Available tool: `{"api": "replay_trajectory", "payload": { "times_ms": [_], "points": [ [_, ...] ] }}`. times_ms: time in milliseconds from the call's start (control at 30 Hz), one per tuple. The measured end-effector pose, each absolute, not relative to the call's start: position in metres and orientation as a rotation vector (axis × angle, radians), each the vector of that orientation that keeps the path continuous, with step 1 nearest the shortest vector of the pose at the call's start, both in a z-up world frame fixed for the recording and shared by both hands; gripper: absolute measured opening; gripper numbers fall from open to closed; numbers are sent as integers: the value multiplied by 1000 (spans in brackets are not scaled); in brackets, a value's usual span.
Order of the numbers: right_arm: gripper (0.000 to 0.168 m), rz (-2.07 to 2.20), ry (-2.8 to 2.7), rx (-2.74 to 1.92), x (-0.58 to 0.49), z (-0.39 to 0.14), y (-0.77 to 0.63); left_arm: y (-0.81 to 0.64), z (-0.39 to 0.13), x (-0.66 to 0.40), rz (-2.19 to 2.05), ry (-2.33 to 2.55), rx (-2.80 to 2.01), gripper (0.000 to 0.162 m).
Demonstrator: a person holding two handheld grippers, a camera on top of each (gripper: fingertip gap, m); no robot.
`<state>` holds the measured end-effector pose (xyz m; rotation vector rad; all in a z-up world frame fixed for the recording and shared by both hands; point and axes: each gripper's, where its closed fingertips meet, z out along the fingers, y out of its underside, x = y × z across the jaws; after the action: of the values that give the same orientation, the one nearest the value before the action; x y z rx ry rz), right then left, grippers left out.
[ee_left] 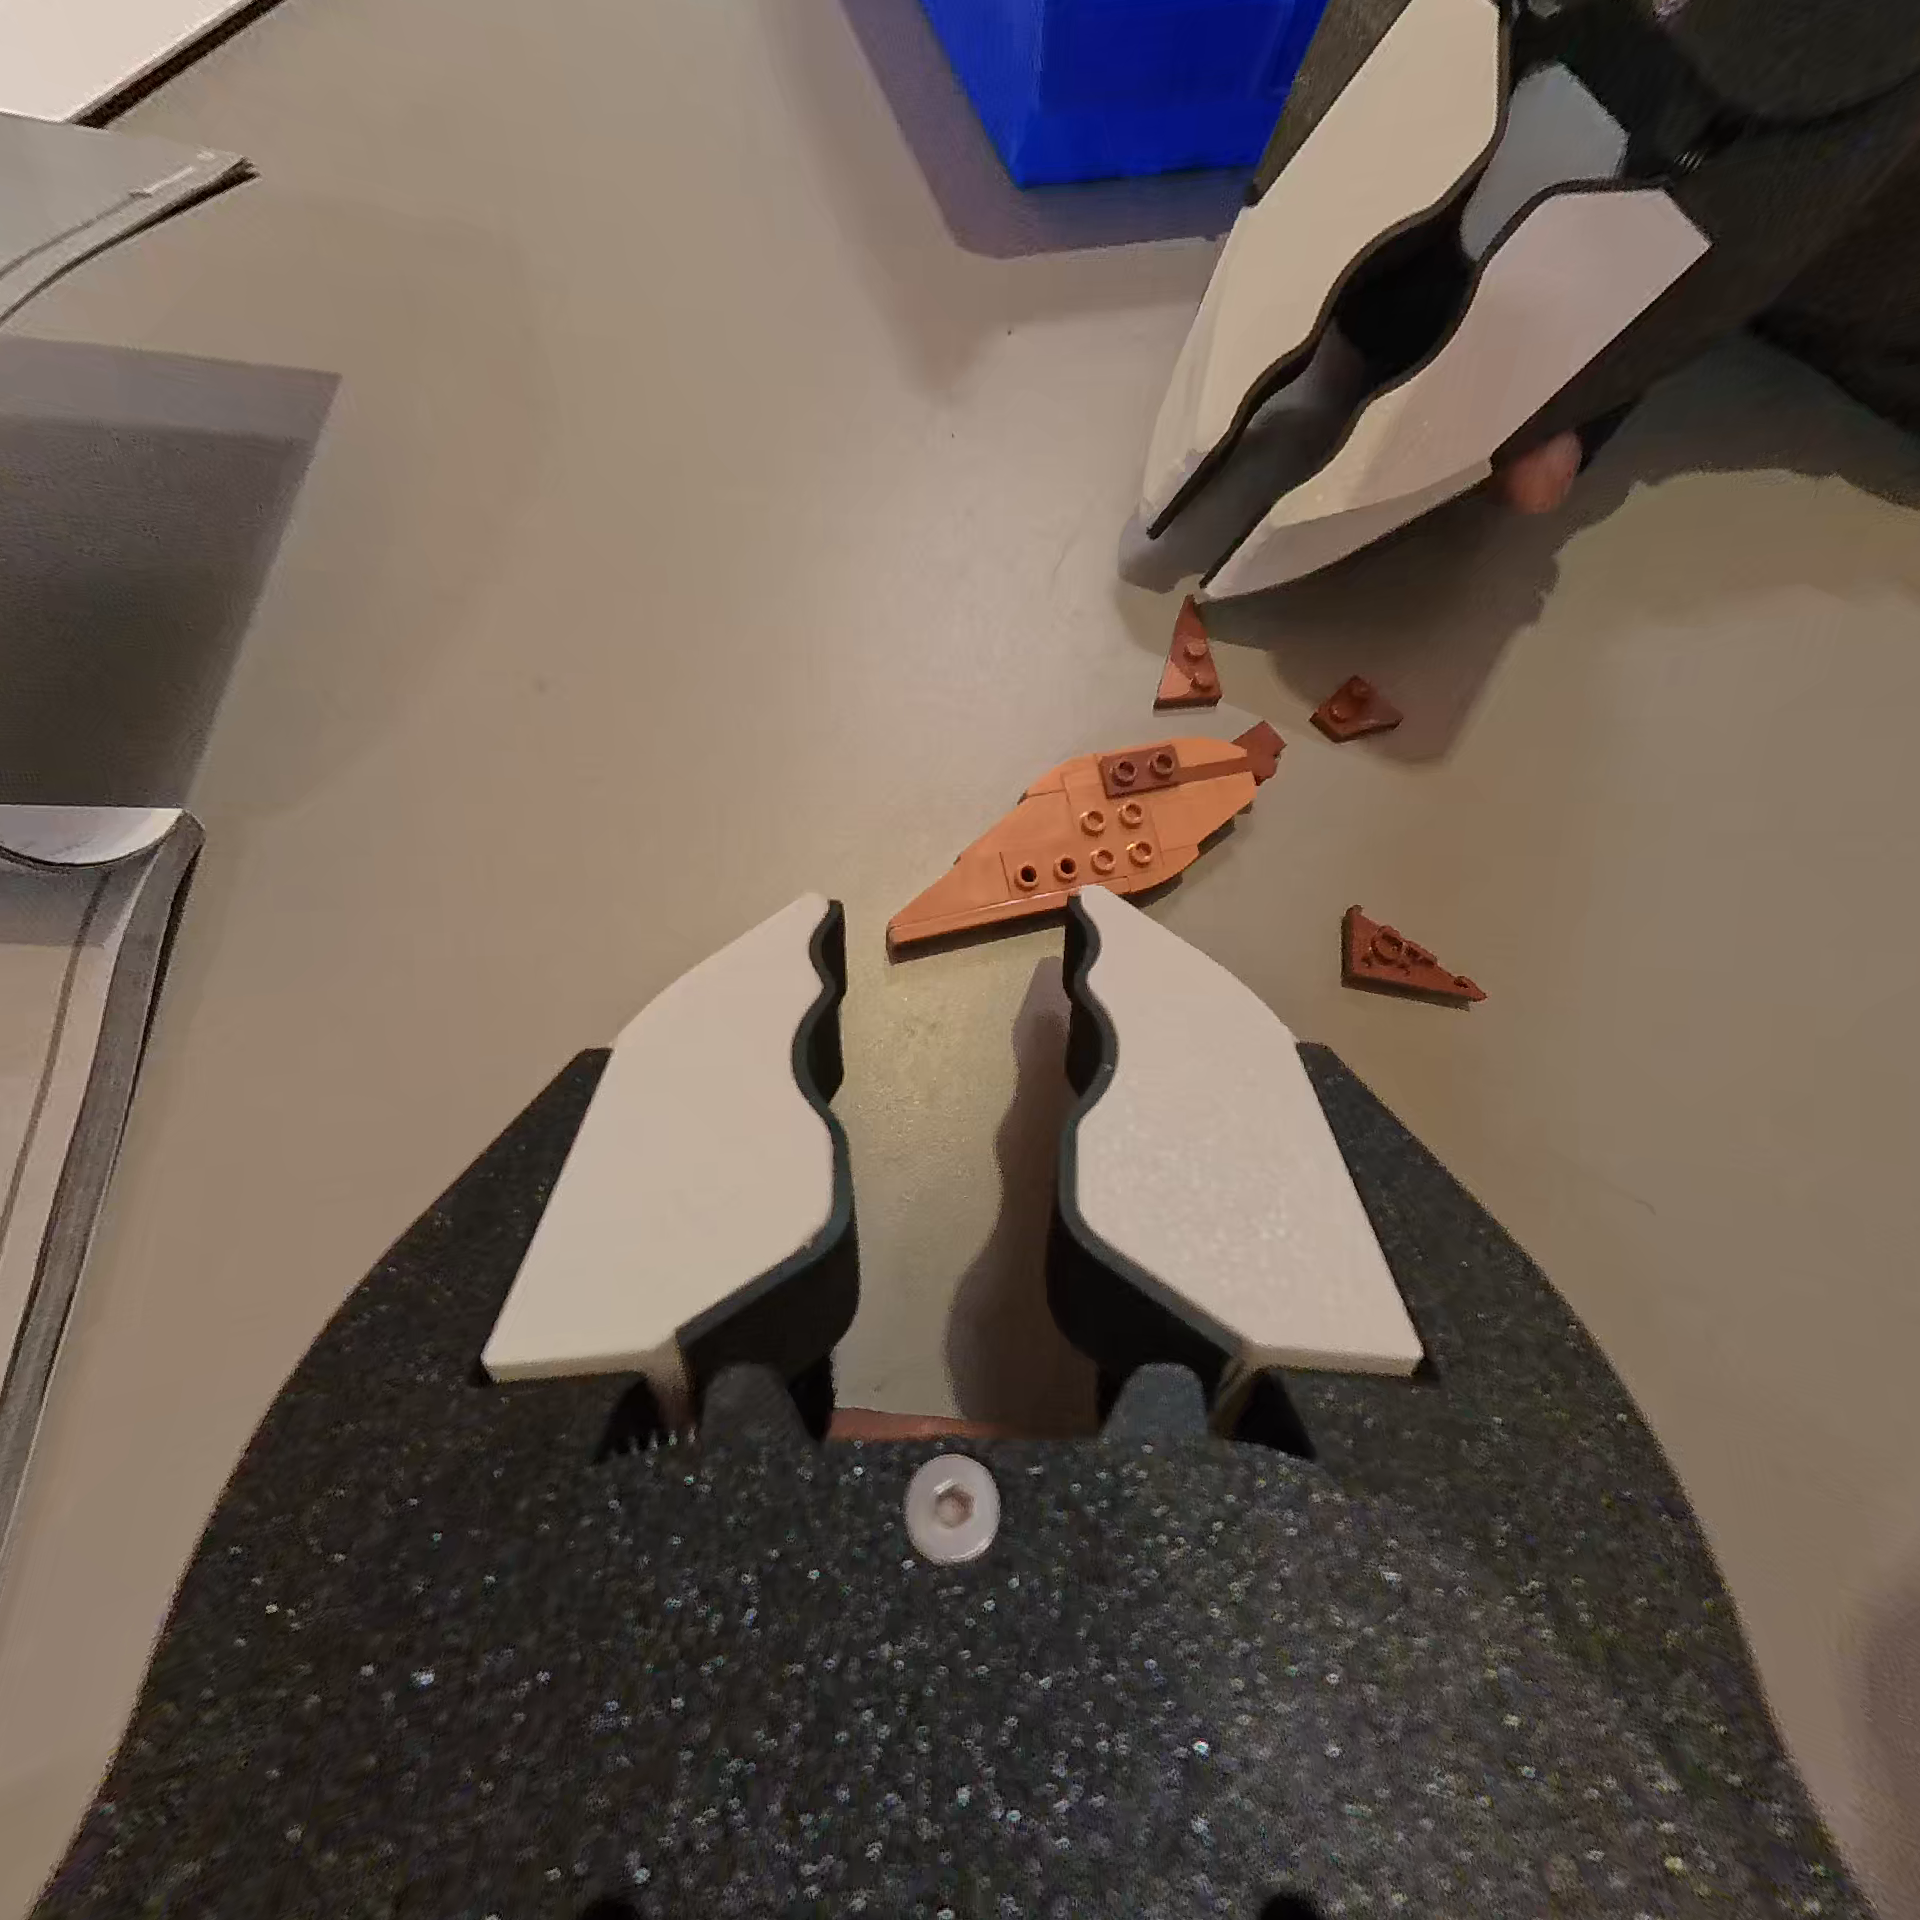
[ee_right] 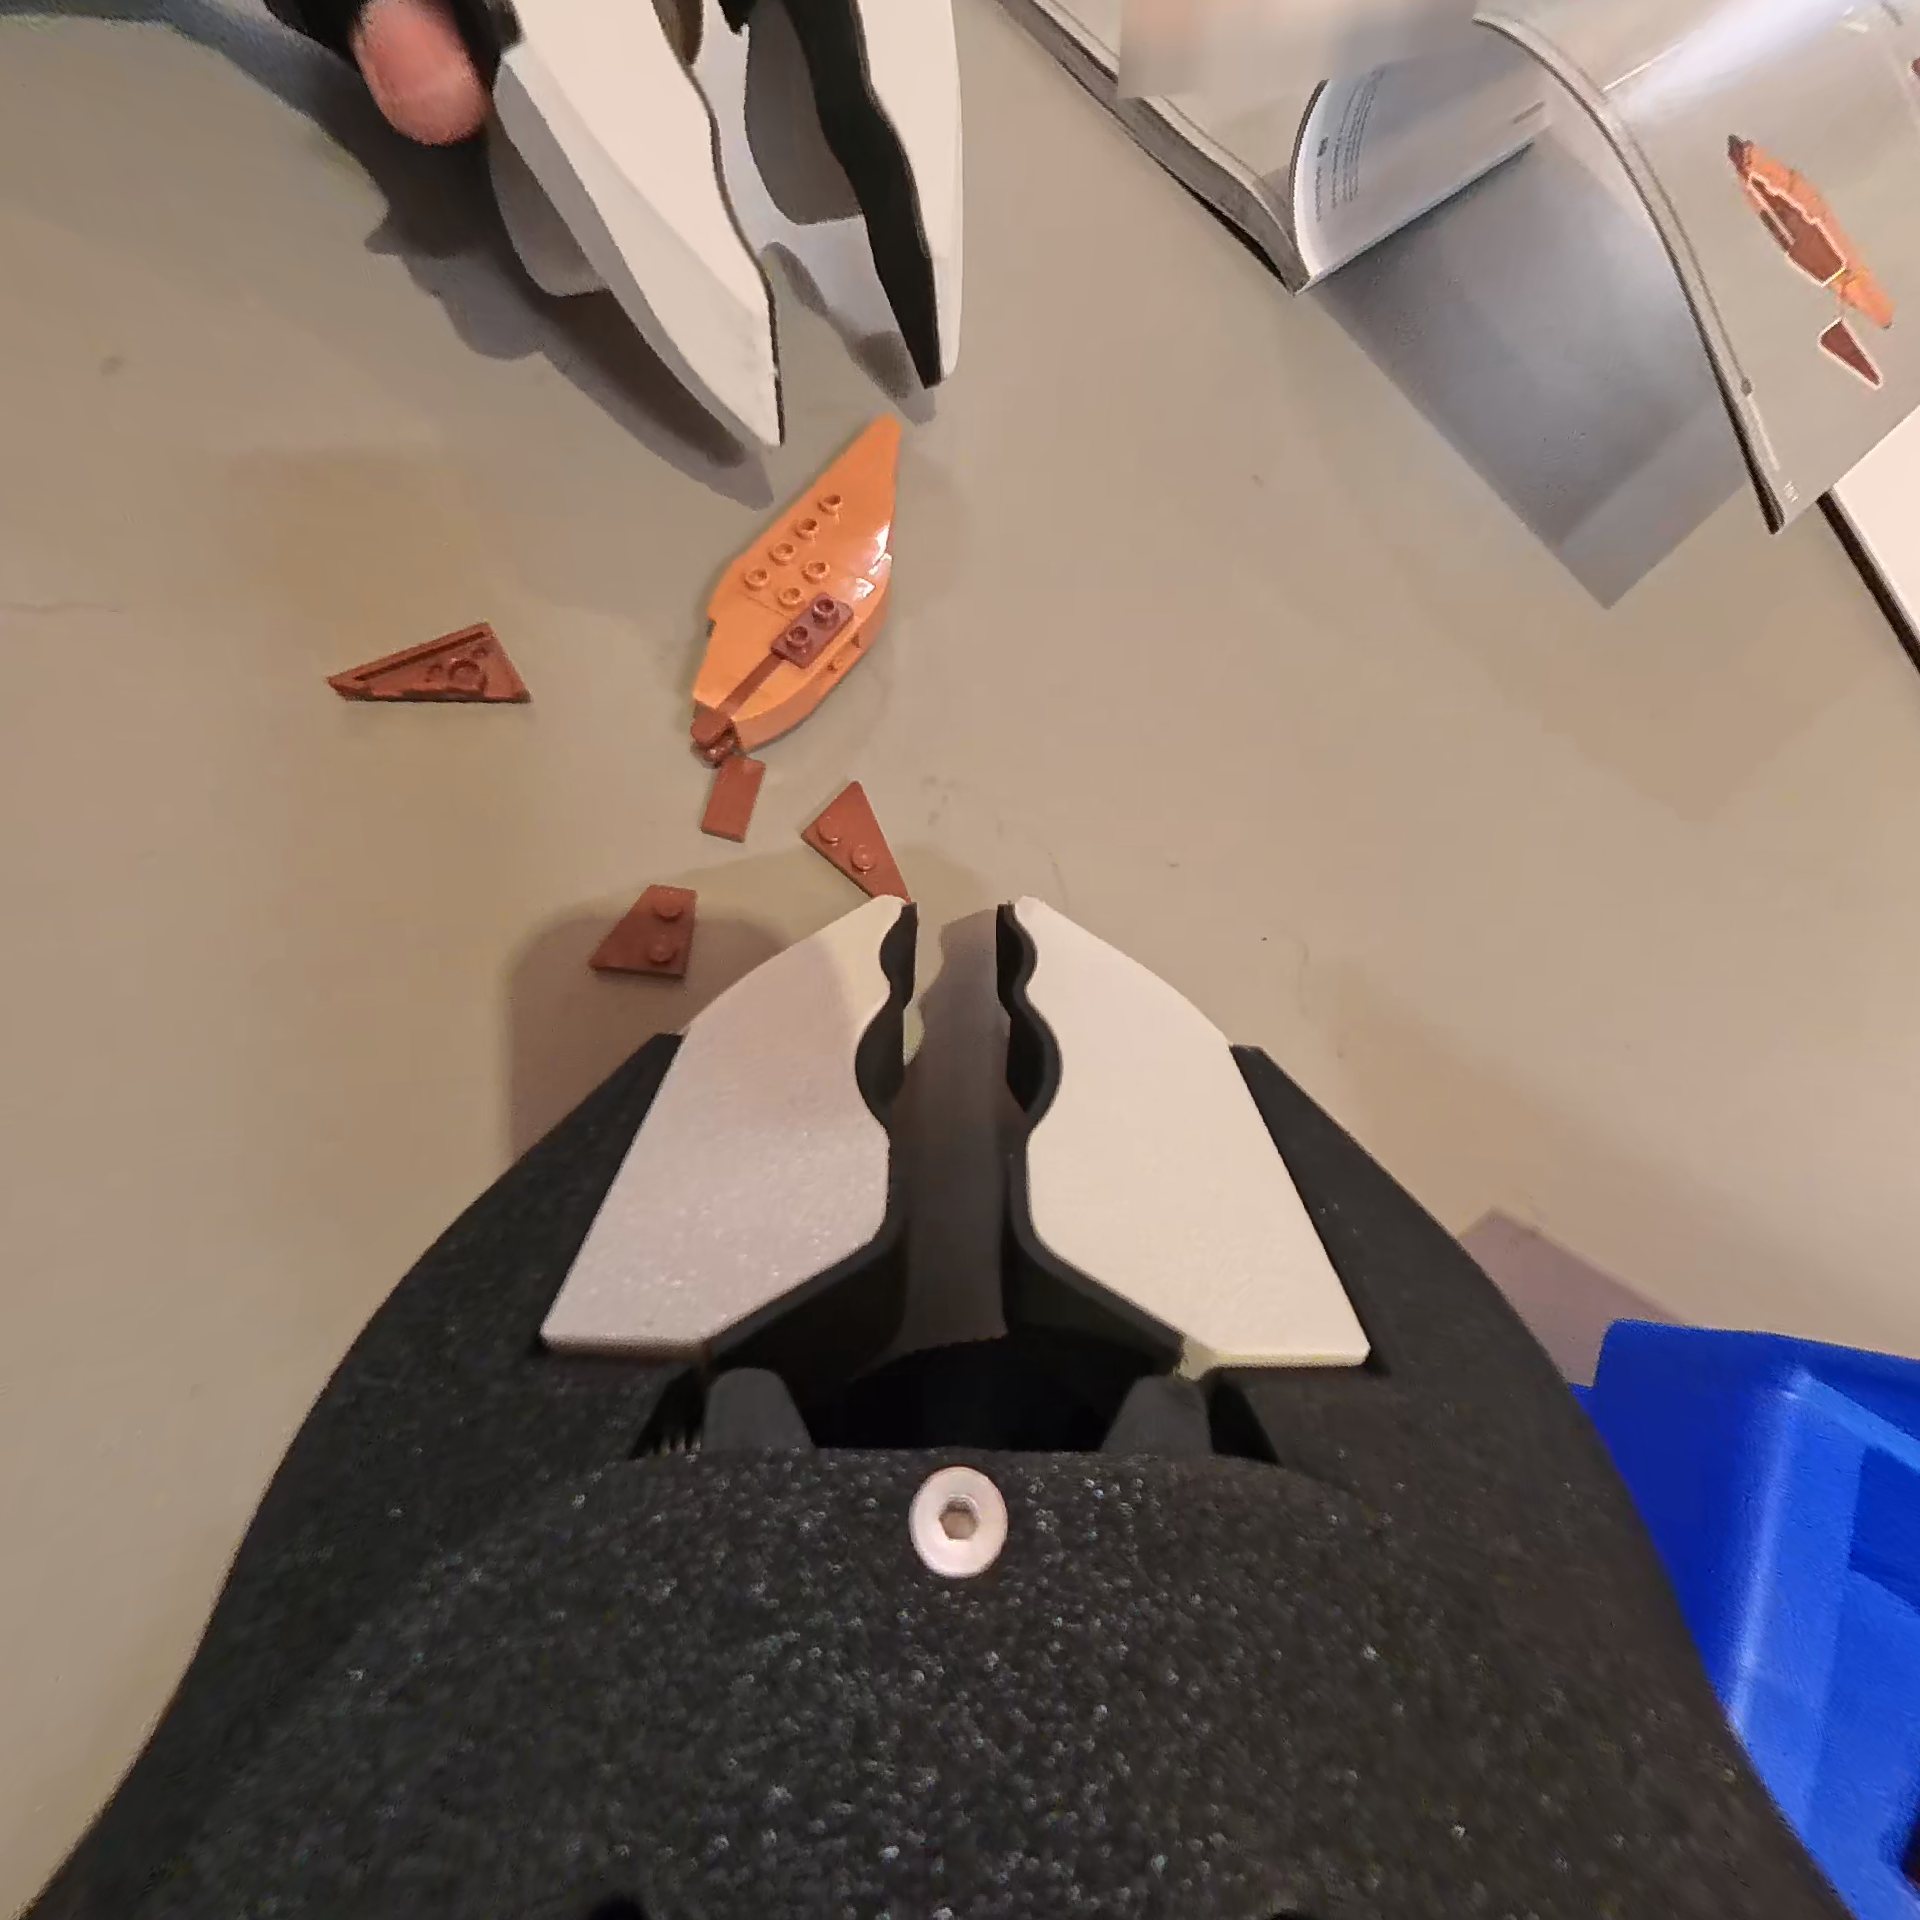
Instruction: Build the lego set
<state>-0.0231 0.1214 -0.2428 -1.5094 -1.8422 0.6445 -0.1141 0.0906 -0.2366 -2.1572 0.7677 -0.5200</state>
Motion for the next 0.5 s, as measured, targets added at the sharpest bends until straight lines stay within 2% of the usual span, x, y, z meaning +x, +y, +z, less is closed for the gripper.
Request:
{"api": "replay_trajectory", "payload": {
  "times_ms": [500],
  "points": [
    [16,734,-1790,-1499,-23,-234,122,105,-213,-122,-459,714,-1980,41]
  ]
}}
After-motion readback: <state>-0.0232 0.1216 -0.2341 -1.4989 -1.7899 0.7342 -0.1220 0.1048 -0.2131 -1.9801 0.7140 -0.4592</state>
